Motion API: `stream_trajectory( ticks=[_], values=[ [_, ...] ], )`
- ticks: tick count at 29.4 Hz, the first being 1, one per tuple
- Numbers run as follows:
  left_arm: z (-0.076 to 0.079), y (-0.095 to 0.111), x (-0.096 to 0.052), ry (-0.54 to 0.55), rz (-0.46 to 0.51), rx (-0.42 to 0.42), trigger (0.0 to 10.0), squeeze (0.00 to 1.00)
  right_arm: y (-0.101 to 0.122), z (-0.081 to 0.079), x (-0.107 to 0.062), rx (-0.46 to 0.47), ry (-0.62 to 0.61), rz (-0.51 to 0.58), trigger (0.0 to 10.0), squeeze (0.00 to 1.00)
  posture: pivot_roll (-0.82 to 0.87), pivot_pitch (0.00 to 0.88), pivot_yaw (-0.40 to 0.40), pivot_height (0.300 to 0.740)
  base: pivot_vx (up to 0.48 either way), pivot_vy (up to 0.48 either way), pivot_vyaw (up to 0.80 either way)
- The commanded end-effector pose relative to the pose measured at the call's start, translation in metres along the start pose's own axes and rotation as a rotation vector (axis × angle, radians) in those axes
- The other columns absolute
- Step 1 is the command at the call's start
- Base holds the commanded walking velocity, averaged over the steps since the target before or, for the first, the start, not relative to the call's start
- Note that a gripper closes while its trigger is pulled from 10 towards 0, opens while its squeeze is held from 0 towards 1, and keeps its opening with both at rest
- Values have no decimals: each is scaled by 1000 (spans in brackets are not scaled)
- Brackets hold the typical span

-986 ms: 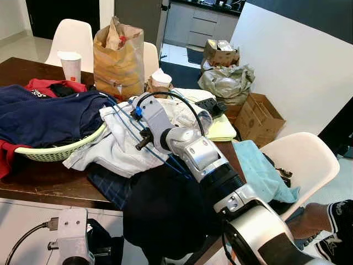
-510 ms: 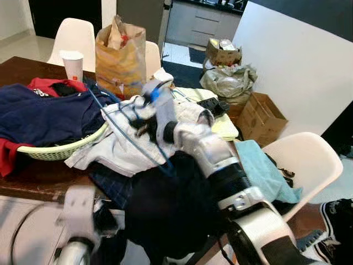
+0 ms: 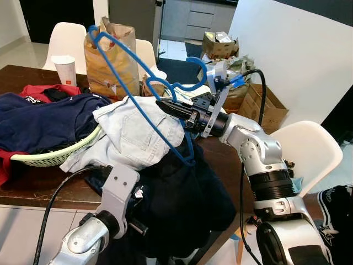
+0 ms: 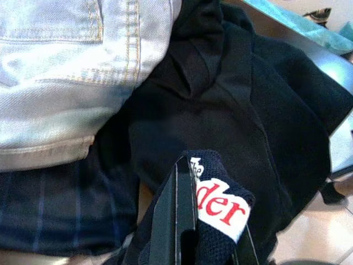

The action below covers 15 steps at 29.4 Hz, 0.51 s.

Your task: Hang hanger

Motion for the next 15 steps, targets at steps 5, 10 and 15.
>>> stream_trajectory(
  ticks=[5, 10, 15],
  values=[
    [18, 29, -7, -110, 96, -45, 10000, 0, -15, 4, -1, -36, -32, -83, 10000, 0, 124, 0, -113, 740, 0, 0, 0],
    [21, 56, -11, -147, 206, -91, 10000, 0, -23, 13, 0, -30, -107, -127, 10000, 0, 129, 0, -112, 740, 0, 0, 0],
    [26, 95, -12, -191, 381, -133, 10000, 0, -26, 23, 0, -21, -183, -151, 10000, 0, 137, 0, -114, 740, 0, 0, 0]
  ],
)
Point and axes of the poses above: a point about 5 cm out from each wrist's last joint towards the gripper, its own x axis pointing out of the wrist towards the gripper, its own y axis along the axis of the wrist's last joint, z = x × y, the point moved 1 cm from there along x, pointing out of the wrist towards the gripper, and after that the axes turned 15 degrees about -x, right-handed, at the moved point
